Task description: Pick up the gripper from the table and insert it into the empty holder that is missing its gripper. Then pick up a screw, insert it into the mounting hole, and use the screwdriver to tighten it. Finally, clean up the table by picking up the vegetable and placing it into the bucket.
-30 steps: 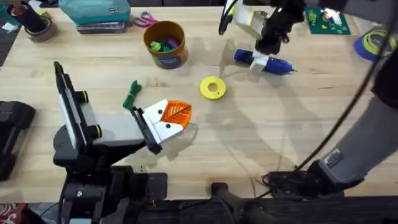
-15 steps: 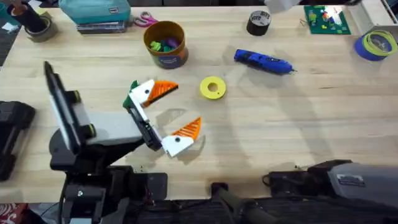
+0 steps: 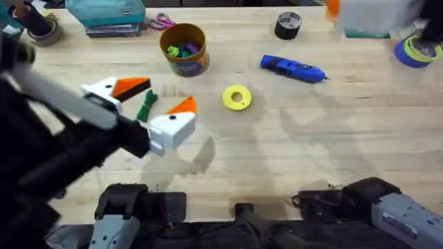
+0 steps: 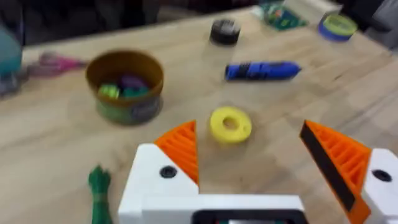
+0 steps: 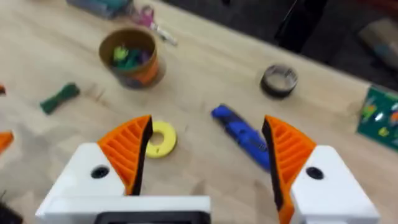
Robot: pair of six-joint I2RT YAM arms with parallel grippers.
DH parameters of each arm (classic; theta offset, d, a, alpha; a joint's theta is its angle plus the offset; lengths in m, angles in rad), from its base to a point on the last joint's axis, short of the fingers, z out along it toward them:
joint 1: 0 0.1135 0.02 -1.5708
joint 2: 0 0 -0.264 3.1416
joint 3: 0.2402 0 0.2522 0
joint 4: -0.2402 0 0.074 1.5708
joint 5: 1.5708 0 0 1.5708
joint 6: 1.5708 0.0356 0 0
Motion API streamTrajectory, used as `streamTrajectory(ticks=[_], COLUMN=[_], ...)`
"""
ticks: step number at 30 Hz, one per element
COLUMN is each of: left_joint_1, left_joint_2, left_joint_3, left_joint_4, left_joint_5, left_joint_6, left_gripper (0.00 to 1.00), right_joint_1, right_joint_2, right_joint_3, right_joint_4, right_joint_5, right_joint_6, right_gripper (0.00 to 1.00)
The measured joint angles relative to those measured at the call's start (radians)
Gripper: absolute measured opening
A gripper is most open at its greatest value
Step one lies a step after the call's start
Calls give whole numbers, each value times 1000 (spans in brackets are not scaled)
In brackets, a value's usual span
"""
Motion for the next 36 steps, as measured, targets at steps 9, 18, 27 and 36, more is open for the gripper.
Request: streamTrajectory(ticks=[9, 18, 27, 36], left_joint_1=[0, 0, 0, 41], left_joint_2=[252, 306, 423, 844], left_joint_3=[183, 185, 252, 288], left_joint_4=[-162, -139, -281, -189], left_joint_5=[-160, -216, -411, -526], left_joint_6=[48, 49, 173, 259], left_gripper=[985, 985, 983, 983], right_joint_1=[0, 0, 0, 0], right_joint_2=[-203, -323, -323, -323], right_joint_3=[-313, -360, -362, -362], right_joint_4=[-37, -40, -40, -68], right_joint_5=[-34, -43, -43, -43], right_joint_6=[28, 43, 44, 41], right_gripper=[997, 997, 997, 996])
